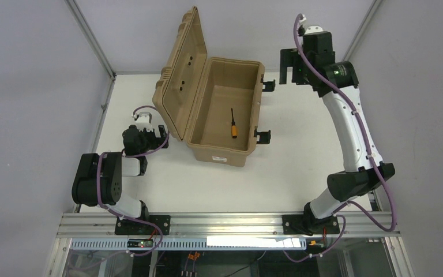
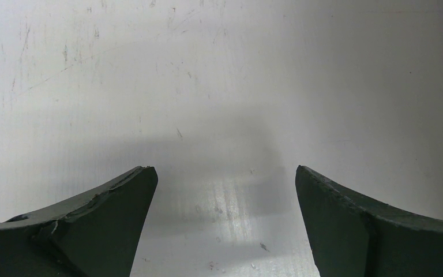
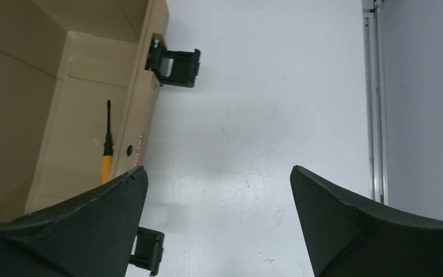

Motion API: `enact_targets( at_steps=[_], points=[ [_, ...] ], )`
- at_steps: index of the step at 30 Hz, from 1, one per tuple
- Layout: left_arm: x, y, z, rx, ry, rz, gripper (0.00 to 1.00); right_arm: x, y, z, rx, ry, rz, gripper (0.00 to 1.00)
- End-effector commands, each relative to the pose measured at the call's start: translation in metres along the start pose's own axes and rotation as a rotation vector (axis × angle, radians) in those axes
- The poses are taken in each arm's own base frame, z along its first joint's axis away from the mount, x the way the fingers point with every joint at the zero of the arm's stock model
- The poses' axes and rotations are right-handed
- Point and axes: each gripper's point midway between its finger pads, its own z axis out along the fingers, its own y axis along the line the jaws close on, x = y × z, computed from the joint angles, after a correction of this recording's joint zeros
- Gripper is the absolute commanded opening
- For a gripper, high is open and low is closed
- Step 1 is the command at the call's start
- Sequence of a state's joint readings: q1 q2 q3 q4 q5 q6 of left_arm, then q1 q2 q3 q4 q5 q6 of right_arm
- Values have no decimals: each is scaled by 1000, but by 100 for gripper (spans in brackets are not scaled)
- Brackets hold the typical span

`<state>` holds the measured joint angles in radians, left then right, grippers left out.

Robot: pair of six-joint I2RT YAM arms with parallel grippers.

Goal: Put the screwdriver in the bin
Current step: Reset both arms

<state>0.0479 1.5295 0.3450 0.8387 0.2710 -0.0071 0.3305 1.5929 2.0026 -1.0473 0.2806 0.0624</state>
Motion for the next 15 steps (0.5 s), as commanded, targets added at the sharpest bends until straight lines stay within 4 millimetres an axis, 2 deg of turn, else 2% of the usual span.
enact_targets(
  at_steps=[1, 10, 15],
  points=[
    [-19, 0, 0, 13, -69, 23, 99, -15, -28, -13, -55, -69, -10, 98],
    [-19, 0, 0, 12, -70, 25, 99, -7, -75, 2, -77, -13, 72, 99],
    [-20, 0, 0, 12, -70, 23, 99, -6, -71, 6, -105, -1, 88, 99]
  ],
)
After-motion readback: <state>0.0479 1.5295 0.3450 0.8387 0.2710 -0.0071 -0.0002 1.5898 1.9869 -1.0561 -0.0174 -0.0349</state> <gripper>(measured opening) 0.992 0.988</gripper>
